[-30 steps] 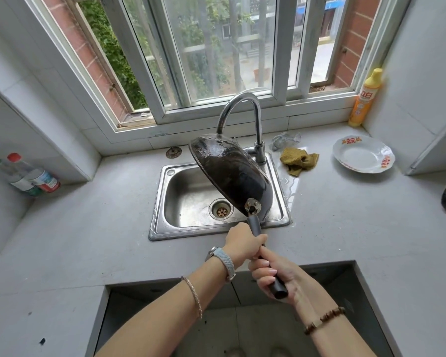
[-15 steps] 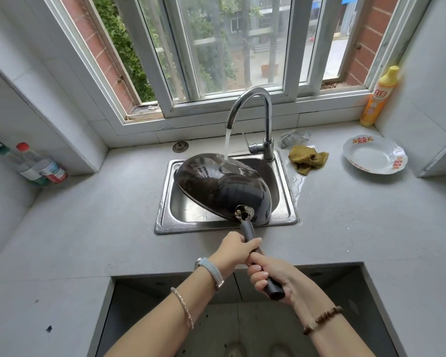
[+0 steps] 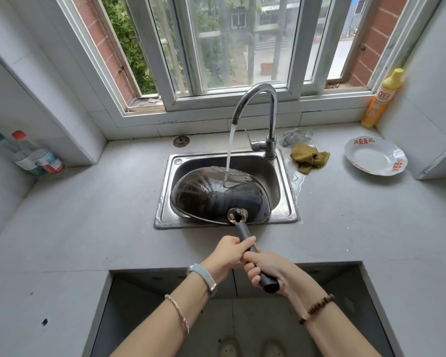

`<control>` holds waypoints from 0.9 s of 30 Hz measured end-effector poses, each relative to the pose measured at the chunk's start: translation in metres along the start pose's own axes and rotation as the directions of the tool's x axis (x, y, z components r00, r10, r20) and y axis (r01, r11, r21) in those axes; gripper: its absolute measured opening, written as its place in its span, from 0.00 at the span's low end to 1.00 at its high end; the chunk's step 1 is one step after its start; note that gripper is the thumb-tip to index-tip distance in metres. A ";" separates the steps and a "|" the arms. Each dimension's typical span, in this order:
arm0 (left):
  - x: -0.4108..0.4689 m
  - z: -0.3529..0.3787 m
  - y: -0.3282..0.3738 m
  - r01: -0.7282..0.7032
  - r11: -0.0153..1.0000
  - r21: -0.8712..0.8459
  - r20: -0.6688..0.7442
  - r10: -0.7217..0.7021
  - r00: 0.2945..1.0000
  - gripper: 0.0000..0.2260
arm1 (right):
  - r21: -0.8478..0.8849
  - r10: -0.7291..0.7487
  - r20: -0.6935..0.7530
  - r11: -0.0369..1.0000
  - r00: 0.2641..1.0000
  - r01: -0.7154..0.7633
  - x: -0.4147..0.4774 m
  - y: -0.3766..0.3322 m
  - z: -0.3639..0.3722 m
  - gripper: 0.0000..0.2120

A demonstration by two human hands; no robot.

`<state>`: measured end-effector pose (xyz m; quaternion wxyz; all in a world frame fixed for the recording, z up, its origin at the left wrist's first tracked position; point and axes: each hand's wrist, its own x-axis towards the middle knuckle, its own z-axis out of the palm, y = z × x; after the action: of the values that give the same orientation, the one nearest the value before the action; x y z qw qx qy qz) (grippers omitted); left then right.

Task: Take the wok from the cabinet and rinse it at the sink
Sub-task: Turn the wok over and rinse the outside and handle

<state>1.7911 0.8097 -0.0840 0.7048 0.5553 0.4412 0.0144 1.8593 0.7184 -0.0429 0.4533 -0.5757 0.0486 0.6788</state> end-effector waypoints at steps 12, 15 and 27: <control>-0.013 0.000 0.006 0.046 0.952 -0.304 0.120 -0.010 0.993 0.09 | -0.155 -0.044 -0.076 0.987 0.996 0.032 -0.008 -0.008 0.006 0.04; -0.017 0.003 0.007 0.053 0.920 -0.389 0.171 0.016 0.985 0.10 | -0.264 -0.098 -0.128 0.963 0.987 0.062 -0.015 -0.012 0.006 0.05; -0.027 -0.002 0.025 0.032 0.794 -0.606 0.212 0.122 0.970 0.12 | -0.679 -0.360 -0.228 0.725 0.905 0.118 -0.032 -0.033 0.022 0.16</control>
<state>1.7849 0.8074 -0.0478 0.8928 0.3086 0.3113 0.1042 1.8626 0.7327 0.0057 0.2941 -0.8073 -0.1874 0.4761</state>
